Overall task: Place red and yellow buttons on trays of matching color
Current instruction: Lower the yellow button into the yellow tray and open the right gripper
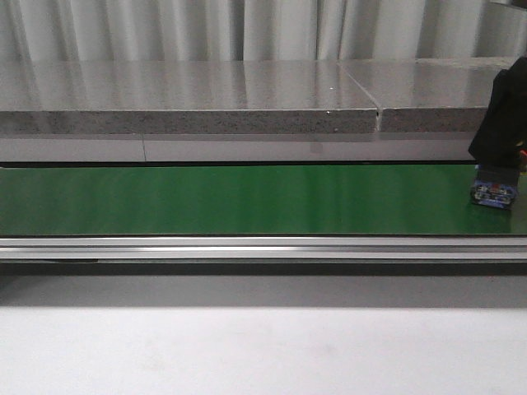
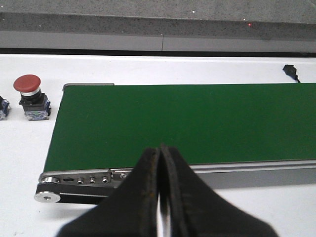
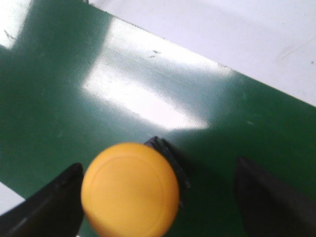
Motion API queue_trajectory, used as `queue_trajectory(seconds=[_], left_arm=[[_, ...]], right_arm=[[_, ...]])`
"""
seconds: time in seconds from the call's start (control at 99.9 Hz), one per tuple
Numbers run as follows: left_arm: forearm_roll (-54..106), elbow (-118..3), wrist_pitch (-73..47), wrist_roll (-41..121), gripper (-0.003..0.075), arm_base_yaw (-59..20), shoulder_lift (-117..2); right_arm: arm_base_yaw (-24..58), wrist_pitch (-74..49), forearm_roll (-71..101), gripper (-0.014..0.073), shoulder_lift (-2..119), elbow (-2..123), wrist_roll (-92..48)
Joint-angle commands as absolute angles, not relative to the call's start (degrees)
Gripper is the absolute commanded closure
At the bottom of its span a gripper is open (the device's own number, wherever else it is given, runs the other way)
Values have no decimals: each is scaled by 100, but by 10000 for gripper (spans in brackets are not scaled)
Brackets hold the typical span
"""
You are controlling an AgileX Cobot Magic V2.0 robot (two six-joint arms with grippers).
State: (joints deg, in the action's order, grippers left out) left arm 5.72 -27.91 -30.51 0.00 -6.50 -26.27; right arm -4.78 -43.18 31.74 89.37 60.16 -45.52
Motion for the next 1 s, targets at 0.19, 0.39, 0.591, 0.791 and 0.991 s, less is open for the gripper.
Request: queue_trajectory(seconds=[0.19, 0.39, 0.591, 0.791, 0.991], left_arm=[[653, -2938, -2628, 0, 739, -697, -2645], [653, -2938, -2628, 0, 739, -697, -2645], [653, -2938, -2628, 0, 739, -697, -2645], [653, -2938, -2628, 0, 739, -697, -2645], [653, -2938, -2628, 0, 739, -697, -2645]], right_arm=[[-453, -4174, 3400, 424, 8766, 6171, -4564], [-478, -4292, 3374, 461, 8405, 6171, -4319], [-666, -4315, 2856, 461, 7719, 6171, -3564], [-1495, -4293, 2201, 461, 7084, 6171, -2219], [-2559, -4661, 2061, 461, 6822, 6165, -1496]])
